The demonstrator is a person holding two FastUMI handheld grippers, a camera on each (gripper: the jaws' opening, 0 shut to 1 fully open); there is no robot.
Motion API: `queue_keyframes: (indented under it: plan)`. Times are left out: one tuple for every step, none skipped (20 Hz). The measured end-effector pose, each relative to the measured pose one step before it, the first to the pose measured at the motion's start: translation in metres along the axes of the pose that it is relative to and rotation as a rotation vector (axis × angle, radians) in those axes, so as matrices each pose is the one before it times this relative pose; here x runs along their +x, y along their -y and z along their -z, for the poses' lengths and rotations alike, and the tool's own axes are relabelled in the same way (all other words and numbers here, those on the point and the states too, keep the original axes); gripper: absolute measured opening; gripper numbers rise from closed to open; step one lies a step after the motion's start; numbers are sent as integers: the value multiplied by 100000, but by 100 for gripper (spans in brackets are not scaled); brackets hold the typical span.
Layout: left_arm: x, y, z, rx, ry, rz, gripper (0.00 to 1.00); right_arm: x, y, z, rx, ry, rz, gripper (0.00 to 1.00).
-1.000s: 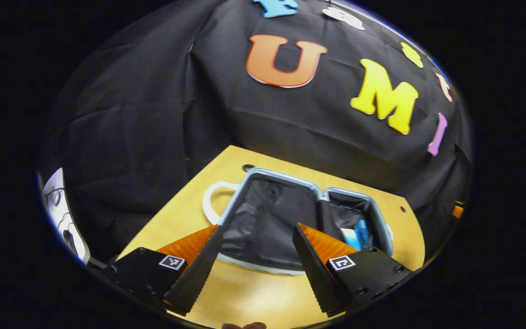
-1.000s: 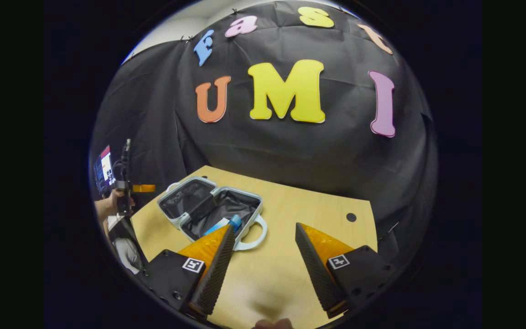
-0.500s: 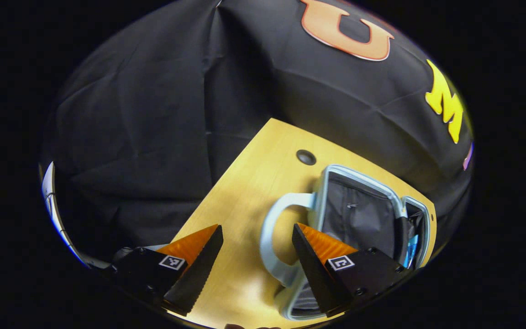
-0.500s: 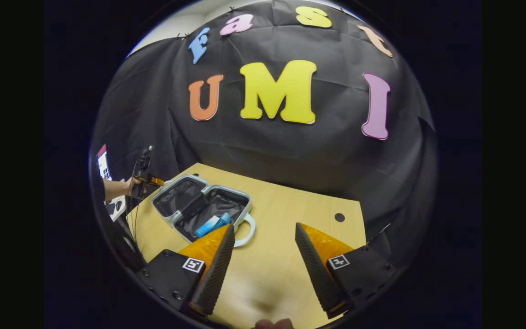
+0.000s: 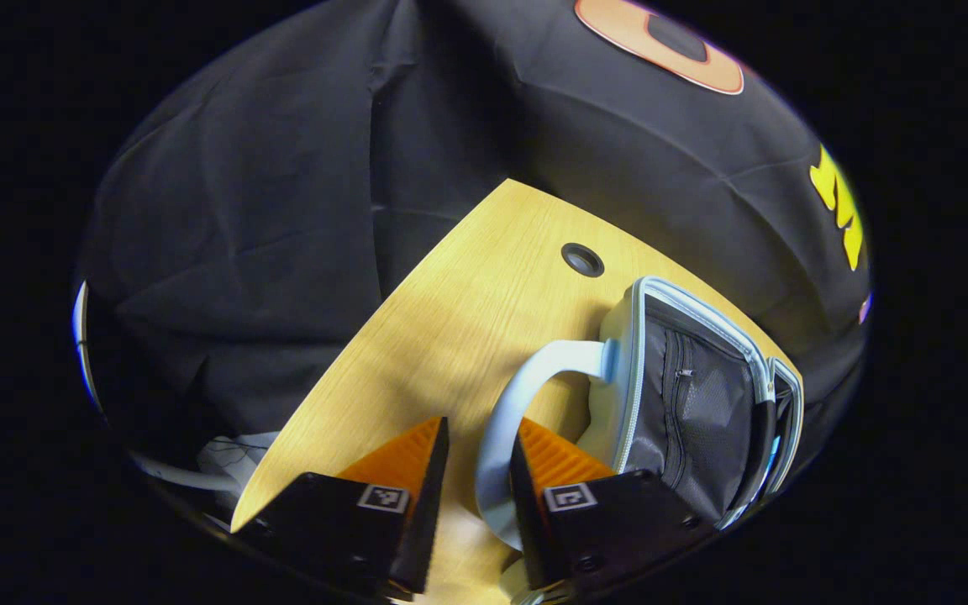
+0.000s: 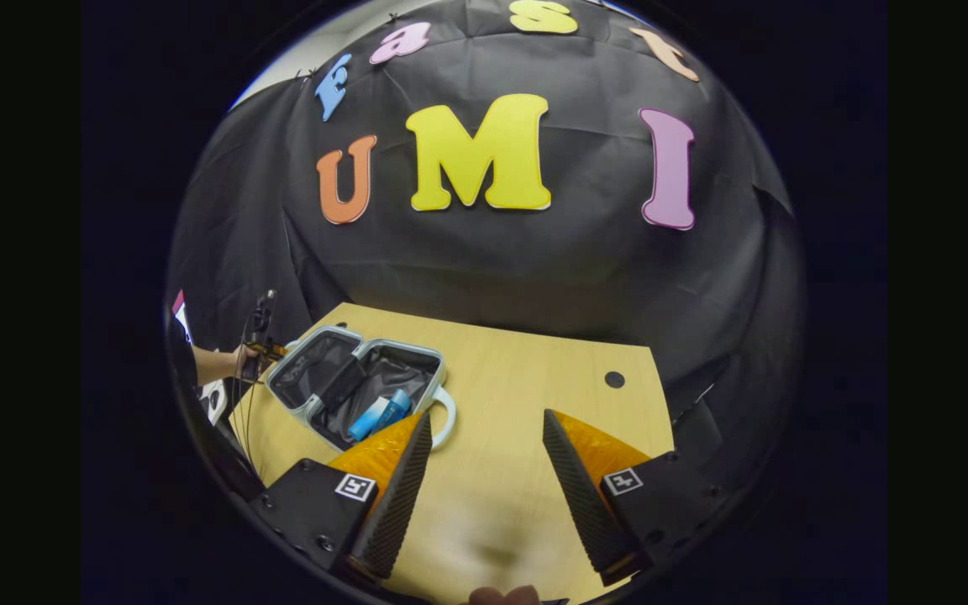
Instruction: First open the suitcase, pack the skin care products into it, and then close the suitcase.
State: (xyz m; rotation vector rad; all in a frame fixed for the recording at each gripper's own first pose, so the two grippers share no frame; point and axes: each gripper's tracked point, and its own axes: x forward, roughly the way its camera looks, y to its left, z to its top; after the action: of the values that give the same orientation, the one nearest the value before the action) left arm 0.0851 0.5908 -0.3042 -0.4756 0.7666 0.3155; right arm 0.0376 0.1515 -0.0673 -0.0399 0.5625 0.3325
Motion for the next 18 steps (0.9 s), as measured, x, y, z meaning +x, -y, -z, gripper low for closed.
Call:
queue_keyframes:
  plan:
    - [-206,82,-213,-1089,-174,-1072,31,13,116,83,632,-158,-285,80]
    - [-524,320,-538,-539,887,-231,19,-59,252,9,479,233,81,80]
    - [-211,183,-286,1020,1685,-403,18,-122,255,46,425,304,273,80]
    - [-669,278,-545,1414,1303,-1105,16,-149,582,44,-185,991,1548,80]
    - [-886,56,-1043,1719,2345,-2388,15,-251,613,-138,-569,1839,1362,80]
    - [-1157,339,-1215,758,2556,-1645,14,-241,127,-59,-122,1942,436,80]
    - [-1648,788,-1243,-393,3459,-1606,14,-300,385,-84,378,1961,1122,80]
    - [-1860,879,-1374,-123,3834,-1070,13,-298,431,-63,847,2460,956,80]
    - [-1950,924,-1150,1043,3993,-1136,13,-342,576,-202,1342,2625,1805,80]
    - [-1885,1148,-1101,2464,3873,-1041,13,-389,523,-73,1008,2892,1400,80]
    - [-2061,1507,-1021,3216,4482,-550,13,-295,460,11,791,2123,1156,80]
    - [-2021,1803,-1192,2664,4799,-463,12,-465,222,488,897,1048,-233,80]
    - [-2083,1891,-1538,2161,4718,286,12,-464,185,421,781,544,-265,80]
    - [-1796,2099,-1280,1147,3977,-301,12,-631,440,223,347,740,-135,80]
    - [-1814,1934,-1209,939,3444,-186,12,-764,529,83,113,1174,-93,75]
    - [-1562,2054,-970,389,3125,-268,12,-788,662,-108,-185,1395,150,80]
    - [-1184,2427,-709,-1428,3149,737,12,-868,983,-291,-427,1928,1330,80]
    - [-1100,2802,-490,-2245,2369,1207,12,-726,1150,-508,-274,2484,1657,80]
